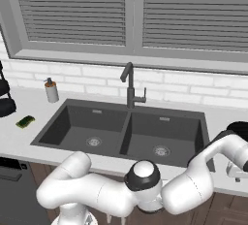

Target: Pick the pan and sponge and place them into the sink. Then turn on the water.

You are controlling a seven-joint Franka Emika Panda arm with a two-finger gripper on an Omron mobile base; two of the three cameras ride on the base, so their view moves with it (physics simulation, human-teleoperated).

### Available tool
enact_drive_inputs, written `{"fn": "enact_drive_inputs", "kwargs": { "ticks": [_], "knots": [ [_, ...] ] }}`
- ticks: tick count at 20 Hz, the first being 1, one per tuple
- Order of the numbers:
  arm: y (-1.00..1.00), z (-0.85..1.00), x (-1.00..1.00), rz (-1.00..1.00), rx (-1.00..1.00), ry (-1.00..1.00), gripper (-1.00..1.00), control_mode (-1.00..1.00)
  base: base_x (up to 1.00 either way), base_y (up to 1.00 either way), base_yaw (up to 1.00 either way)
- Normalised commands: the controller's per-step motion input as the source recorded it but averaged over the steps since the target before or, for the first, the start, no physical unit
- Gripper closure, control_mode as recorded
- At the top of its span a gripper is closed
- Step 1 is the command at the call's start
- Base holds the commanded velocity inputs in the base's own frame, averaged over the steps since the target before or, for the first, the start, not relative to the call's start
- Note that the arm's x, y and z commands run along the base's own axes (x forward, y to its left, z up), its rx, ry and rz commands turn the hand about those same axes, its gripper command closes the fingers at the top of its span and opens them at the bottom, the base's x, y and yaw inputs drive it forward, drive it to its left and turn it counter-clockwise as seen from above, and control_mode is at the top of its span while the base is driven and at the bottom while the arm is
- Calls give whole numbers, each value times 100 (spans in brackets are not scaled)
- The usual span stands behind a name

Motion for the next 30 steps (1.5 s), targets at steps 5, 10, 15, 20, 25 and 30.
{"fn": "enact_drive_inputs", "kwargs": {
  "ticks": [5,10,15,20,25,30],
  "knots": [
    [0,-51,13,0,0,-4,-100,-100,0,0,0],
    [0,-28,19,0,0,-17,-100,-100,0,0,0],
    [-2,-27,27,0,0,-30,-100,-100,0,0,0],
    [-9,-70,29,0,-5,-8,-100,-100,0,0,0],
    [-7,-80,24,0,-5,0,100,-100,0,0,0],
    [1,-79,1,0,-3,0,100,-100,0,0,0]
  ]
}}
